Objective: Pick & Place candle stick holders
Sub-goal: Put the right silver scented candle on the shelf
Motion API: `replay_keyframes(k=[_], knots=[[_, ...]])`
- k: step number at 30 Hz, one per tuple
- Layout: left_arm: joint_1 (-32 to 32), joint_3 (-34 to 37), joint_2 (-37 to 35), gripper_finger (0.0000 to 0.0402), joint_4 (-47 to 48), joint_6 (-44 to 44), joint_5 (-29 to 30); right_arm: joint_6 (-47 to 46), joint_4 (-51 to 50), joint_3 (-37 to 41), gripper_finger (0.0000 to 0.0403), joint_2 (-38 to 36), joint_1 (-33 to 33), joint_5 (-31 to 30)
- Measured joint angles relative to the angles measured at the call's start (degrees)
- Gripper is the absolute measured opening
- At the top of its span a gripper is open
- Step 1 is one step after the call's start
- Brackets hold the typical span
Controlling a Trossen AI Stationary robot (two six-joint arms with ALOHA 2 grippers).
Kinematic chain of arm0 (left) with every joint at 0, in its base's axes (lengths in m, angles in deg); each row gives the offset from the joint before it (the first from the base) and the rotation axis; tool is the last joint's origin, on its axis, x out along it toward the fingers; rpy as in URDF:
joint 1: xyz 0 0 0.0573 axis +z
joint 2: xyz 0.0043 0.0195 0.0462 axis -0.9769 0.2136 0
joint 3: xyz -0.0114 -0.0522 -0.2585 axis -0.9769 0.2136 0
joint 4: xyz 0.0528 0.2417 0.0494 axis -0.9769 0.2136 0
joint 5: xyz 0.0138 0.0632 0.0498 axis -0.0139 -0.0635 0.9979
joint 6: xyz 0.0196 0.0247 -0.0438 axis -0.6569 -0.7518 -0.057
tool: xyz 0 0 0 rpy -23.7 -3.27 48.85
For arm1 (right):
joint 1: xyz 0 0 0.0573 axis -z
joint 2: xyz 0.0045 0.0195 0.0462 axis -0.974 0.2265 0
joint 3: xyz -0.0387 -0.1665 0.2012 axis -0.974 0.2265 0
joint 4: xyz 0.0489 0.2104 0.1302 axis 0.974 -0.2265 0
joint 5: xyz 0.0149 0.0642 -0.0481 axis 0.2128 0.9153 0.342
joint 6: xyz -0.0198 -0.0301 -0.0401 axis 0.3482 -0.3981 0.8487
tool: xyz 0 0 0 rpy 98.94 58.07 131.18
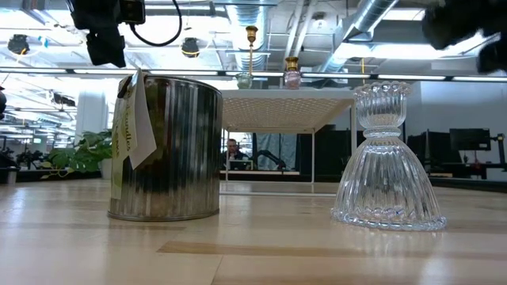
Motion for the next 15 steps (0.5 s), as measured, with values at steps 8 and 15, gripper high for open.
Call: replay_keyframes(k=[8,15], knots=[[-0.02,0.00,0.00,0.0172,-0.16,0.00,0.00,0.21,5.47,6.50,0.0243,-2.39,0.06,0.79],[0.00,0.00,0.00,0.0172,-0.40,0.42,0.00,0.21,13.76,10.51,0.0141,-3.69,0.73,4.50]])
